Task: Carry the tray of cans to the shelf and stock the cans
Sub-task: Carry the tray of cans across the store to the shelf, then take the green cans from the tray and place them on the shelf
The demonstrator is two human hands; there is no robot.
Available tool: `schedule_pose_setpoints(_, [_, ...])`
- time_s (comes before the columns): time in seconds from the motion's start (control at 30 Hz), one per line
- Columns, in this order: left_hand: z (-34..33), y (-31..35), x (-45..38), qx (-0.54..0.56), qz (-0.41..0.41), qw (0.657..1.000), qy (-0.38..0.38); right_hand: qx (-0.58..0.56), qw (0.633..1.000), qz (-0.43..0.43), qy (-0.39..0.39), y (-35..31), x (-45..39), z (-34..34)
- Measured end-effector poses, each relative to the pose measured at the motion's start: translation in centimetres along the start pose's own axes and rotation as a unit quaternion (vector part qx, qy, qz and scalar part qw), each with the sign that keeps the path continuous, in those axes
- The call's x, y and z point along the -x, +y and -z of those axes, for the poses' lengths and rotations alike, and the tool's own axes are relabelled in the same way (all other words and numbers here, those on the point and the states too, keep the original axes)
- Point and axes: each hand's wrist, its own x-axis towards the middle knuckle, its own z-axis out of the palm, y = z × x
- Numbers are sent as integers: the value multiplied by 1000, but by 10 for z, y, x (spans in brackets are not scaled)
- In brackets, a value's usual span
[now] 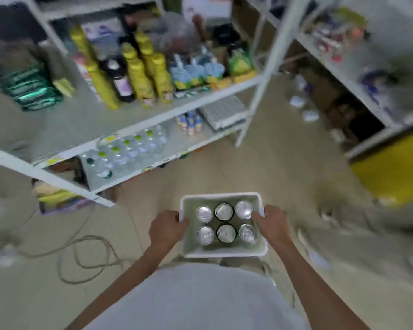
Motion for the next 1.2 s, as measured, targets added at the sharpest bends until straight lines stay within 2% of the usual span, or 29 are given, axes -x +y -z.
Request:
schedule_pose_setpoints(0.1, [14,-1,-21,67,86,993,40,78,991,104,-26,-71,-63,15])
schedule_pose_setpoints(0.17, [13,-1,-34,143,153,974,85,115,979,159,-54,-120,-102,15])
schedule_pose_setpoints(0.23, [7,-2,-49,197,223,947,124,176,949,241,-99,-169,-141,3])
schedule_pose_setpoints(0.3, [-10,-5,-66,239,291,915,143,228,910,315,-141,-212,-180,-21])
schedule_pose_setpoints(0.4, [-48,-2,-94,340,385,842,168,288,847,404,-192,-268,-232,-72])
schedule_pose_setpoints(0.6, [-139,13,-152,505,502,683,164,469,657,535,-250,-332,-289,-203])
schedule_pose_setpoints(0.7, [-193,-2,-203,549,549,600,191,511,589,571,-256,-333,-308,-297])
schedule_pose_setpoints(0.8, [-277,-42,-267,585,562,553,188,535,538,588,-280,-304,-350,-405])
schedule_pose_setpoints(1.0, [-441,-123,-388,587,576,526,219,543,506,602,-293,-227,-432,-600])
schedule_pose_setpoints(1.13, [-519,-156,-437,604,569,514,216,554,500,598,-293,-189,-470,-678])
schedule_pose_setpoints(1.2, [-544,-160,-450,617,574,494,214,563,490,594,-300,-174,-480,-695])
